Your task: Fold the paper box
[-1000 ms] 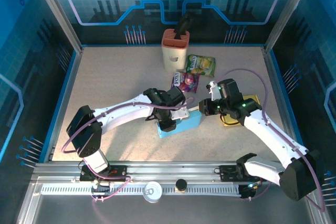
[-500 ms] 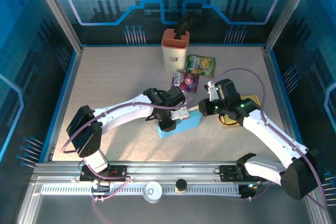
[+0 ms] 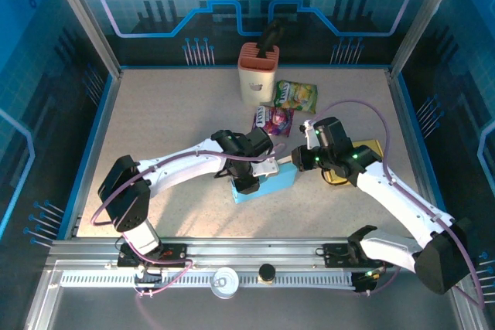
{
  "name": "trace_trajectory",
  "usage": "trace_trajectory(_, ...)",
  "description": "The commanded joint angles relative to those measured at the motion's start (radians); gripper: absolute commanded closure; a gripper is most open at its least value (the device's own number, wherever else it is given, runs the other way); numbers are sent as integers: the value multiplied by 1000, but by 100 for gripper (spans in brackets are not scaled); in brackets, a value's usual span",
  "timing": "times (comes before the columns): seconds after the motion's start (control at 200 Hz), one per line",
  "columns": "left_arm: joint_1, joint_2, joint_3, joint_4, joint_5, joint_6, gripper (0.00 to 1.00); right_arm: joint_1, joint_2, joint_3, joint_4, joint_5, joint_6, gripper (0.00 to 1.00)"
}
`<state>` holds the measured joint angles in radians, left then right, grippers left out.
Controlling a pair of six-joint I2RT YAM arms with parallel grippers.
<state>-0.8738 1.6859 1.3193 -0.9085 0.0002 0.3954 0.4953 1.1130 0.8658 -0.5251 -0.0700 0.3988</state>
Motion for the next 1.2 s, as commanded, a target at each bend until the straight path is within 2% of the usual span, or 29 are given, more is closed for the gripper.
trace_trajectory(0.0,-2,-8,9,-20,15,14,67,11,8,8,-67,39,-14,86)
trace_trajectory(0.385,-2,-7,12,-21,17,11,67,20,15,7,-65,56,-15,89)
trace_trajectory(0.51,-2,-6,13,-22,16,11,67,40,10,0,-72,99,-15,90)
trace_trajectory(0.72,-3,-3,15,-21,17,7,67,100,-15,-25,-58,211,-17,98)
trace_trajectory(0.925,11,-8,14,-8,20,-14,67,138,-79,-104,-1,289,6,100)
trace_trajectory(1.191,20,-4,15,8,34,-35,66,171,-175,-219,110,314,76,100)
